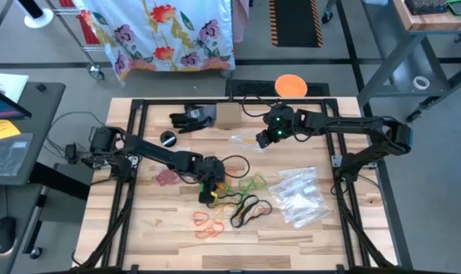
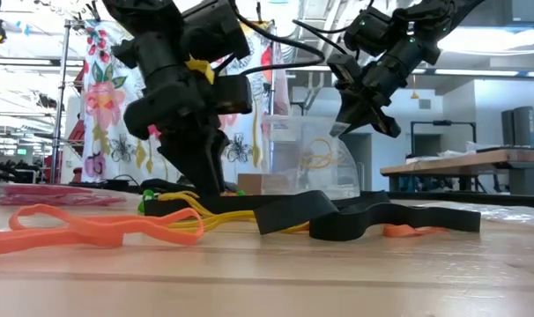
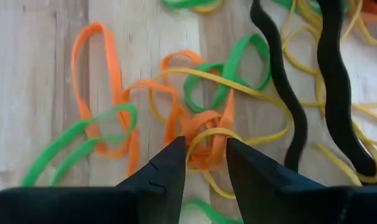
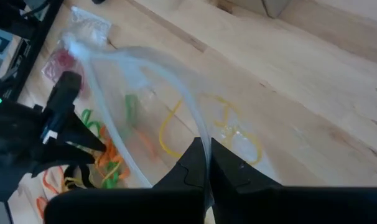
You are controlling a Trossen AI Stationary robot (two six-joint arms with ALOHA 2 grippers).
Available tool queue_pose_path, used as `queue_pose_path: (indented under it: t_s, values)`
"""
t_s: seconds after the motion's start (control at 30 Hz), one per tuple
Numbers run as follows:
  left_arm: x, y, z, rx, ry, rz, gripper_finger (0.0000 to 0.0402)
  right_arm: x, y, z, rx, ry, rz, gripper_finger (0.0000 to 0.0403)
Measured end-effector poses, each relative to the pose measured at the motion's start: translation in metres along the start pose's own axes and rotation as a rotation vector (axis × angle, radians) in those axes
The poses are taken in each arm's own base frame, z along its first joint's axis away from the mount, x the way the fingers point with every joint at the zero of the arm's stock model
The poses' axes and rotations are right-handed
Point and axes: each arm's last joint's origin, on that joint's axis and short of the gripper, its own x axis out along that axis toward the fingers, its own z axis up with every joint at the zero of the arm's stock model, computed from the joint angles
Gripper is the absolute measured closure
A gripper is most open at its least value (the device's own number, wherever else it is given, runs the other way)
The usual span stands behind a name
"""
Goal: Sort rubber bands
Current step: Put the yellow rubber band into the transparent zip bag
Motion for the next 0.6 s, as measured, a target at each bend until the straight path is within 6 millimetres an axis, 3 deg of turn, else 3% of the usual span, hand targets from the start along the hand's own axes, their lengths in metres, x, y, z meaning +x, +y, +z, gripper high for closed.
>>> queue_pose_path:
  t_s: [0.13,0.3,0.4,0.6]
  values:
    - [0.000,0.004,0.000,-0.018,-0.001,-0.029,0.0307,0.000,0.000,0.000,-0.002,0.001,-0.001,0.0403]
    - [-0.006,0.016,0.007,-0.164,0.010,-0.225,0.0381,0.000,0.000,0.000,-0.001,0.001,-0.001,0.0403]
    - [-0.011,0.022,0.016,-0.231,-0.013,-0.276,0.0395,0.000,0.000,0.000,-0.002,0.001,-0.001,0.0403]
    - [-0.020,0.010,0.031,-0.067,-0.083,-0.371,0.0401,0.000,0.000,0.000,-0.009,0.001,-0.001,0.0403]
